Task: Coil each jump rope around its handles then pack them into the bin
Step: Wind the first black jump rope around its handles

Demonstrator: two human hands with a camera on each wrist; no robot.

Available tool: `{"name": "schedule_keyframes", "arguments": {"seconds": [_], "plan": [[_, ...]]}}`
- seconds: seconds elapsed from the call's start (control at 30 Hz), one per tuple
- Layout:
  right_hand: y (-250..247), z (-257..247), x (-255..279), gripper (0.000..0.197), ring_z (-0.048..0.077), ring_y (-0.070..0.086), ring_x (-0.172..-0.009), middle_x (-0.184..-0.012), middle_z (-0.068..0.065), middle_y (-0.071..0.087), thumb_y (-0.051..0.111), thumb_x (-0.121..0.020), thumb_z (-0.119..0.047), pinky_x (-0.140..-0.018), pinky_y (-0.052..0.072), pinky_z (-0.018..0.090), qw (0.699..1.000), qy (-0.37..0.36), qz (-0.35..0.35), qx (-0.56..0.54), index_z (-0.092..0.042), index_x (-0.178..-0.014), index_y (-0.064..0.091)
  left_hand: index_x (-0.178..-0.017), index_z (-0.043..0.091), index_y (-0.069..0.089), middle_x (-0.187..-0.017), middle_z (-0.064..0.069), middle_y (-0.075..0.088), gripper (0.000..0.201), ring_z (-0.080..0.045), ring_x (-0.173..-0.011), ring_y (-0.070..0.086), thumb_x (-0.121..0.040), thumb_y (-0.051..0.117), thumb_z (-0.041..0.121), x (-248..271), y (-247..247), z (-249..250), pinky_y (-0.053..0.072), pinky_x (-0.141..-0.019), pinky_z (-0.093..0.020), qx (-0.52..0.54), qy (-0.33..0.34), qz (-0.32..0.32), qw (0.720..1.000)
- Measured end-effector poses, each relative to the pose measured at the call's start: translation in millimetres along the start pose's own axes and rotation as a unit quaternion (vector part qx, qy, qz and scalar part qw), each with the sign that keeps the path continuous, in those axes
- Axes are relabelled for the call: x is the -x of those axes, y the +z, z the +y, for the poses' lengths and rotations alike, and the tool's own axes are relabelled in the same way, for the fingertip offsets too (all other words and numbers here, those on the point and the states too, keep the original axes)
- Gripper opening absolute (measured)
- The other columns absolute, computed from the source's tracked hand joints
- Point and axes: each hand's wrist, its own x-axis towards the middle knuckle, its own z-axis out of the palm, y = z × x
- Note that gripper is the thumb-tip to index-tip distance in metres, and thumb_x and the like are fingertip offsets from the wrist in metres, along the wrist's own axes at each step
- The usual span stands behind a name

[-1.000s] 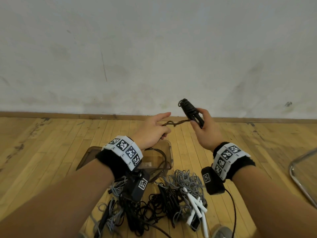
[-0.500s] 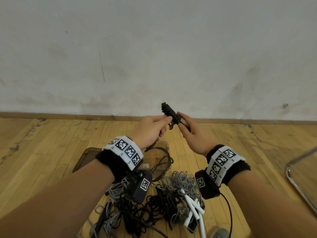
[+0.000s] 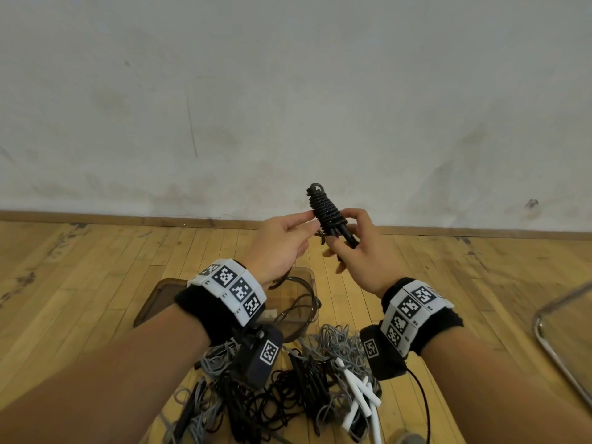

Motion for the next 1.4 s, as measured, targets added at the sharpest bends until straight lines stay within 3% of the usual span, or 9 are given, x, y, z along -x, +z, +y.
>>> {"name": "schedule_keyframes", "arguments": {"seconds": [0.17,0.37,0.47,0.53,0.63,0.83,1.0,1.23,1.4], "plan": [[0,5,-1,0.041,0.028,0.075,-0.075,-0.093,0.012,0.074,0.059,-0.101,-0.009,-0.071,0.063,0.036,0.998,-0.004,-0.02,-0.062,-0.026,-0.133,0.038,-0.141,0.018,0.058,-0.054,0.008,0.045,0.038,-0.005,-0.05,0.041,-0.104,0.057,0.019,1,2,-2,0.039,-0.054,-0.015,-0.028,-0.002,0.022,0.999],[-3,15,-9,0.057,0.008,0.066,-0.065,-0.087,-0.002,0.069,0.059,-0.1,-0.012,-0.061,0.056,0.023,0.998,-0.033,0.003,0.059,-0.032,-0.15,0.04,-0.137,0.016,0.063,-0.06,0.005,0.06,0.036,-0.01,-0.057,0.049,-0.102,0.06,0.02,-1,4,-7,0.044,-0.064,-0.027,-0.031,-0.006,0.04,0.999],[-1,17,-9,0.053,0.02,0.066,-0.07,-0.091,-0.002,0.066,0.055,-0.102,-0.02,-0.067,0.059,0.041,0.993,-0.04,-0.012,0.113,-0.038,-0.147,0.035,-0.137,0.016,0.062,-0.063,0.004,0.064,0.037,-0.011,-0.059,0.051,-0.1,0.063,0.019,-2,5,-8,0.045,-0.066,-0.029,-0.019,-0.012,0.046,0.999],[0,13,-8,0.044,0.026,0.063,-0.074,-0.09,0.004,0.065,0.045,-0.106,-0.028,-0.071,0.055,0.044,0.994,-0.019,-0.034,0.098,-0.038,-0.147,0.032,-0.133,0.016,0.065,-0.063,0.004,0.064,0.034,-0.011,-0.058,0.05,-0.1,0.064,0.021,-3,4,-9,0.045,-0.064,-0.027,-0.015,-0.014,0.06,0.998],[1,8,-8,0.04,0.013,0.057,-0.08,-0.094,-0.002,0.06,0.028,-0.111,-0.031,-0.074,0.05,0.034,0.996,-0.019,-0.043,0.074,-0.037,-0.151,0.032,-0.123,0.02,0.072,-0.064,0.003,0.065,0.025,-0.01,-0.057,0.05,-0.099,0.065,0.026,-3,2,-6,0.044,-0.059,-0.022,-0.016,-0.009,0.075,0.997],[3,6,-5,0.048,0.019,0.063,-0.089,-0.103,0.0,0.067,0.046,-0.107,-0.033,-0.082,0.056,0.037,0.997,-0.036,-0.046,0.042,-0.049,-0.151,0.034,-0.105,0.029,0.077,-0.066,-0.004,0.068,0.017,-0.017,-0.061,0.051,-0.098,0.066,0.039,0,3,-4,0.044,-0.063,-0.029,-0.011,0.003,0.067,0.998],[8,-2,-2,0.047,-0.002,0.063,-0.078,-0.105,-0.005,0.068,0.06,-0.101,-0.024,-0.074,0.053,0.021,0.999,-0.013,-0.042,-0.017,-0.02,-0.147,0.051,-0.109,0.02,0.074,-0.056,-0.002,0.061,0.03,-0.016,-0.052,0.048,-0.096,0.066,0.046,-2,4,-5,0.04,-0.052,-0.027,-0.024,0.004,0.085,0.996],[15,0,4,0.032,0.014,0.062,-0.097,-0.108,0.005,0.065,0.065,-0.098,-0.017,-0.076,0.057,0.027,0.96,0.11,-0.078,-0.245,-0.009,-0.128,0.066,-0.11,0.021,0.071,-0.053,0.002,0.056,0.02,-0.013,-0.05,0.045,-0.098,0.066,0.036,-6,1,-9,0.036,-0.054,-0.028,-0.025,0.003,0.07,0.997],[18,-1,3,0.031,0.014,0.059,-0.087,-0.105,0.005,0.061,0.062,-0.099,-0.015,-0.062,0.051,0.021,0.952,0.139,-0.073,-0.264,-0.01,-0.129,0.062,-0.105,0.016,0.075,-0.054,-0.001,0.056,0.019,-0.018,-0.055,0.046,-0.1,0.064,0.031,-6,0,-10,0.036,-0.056,-0.03,-0.001,-0.004,0.052,0.999]]}}
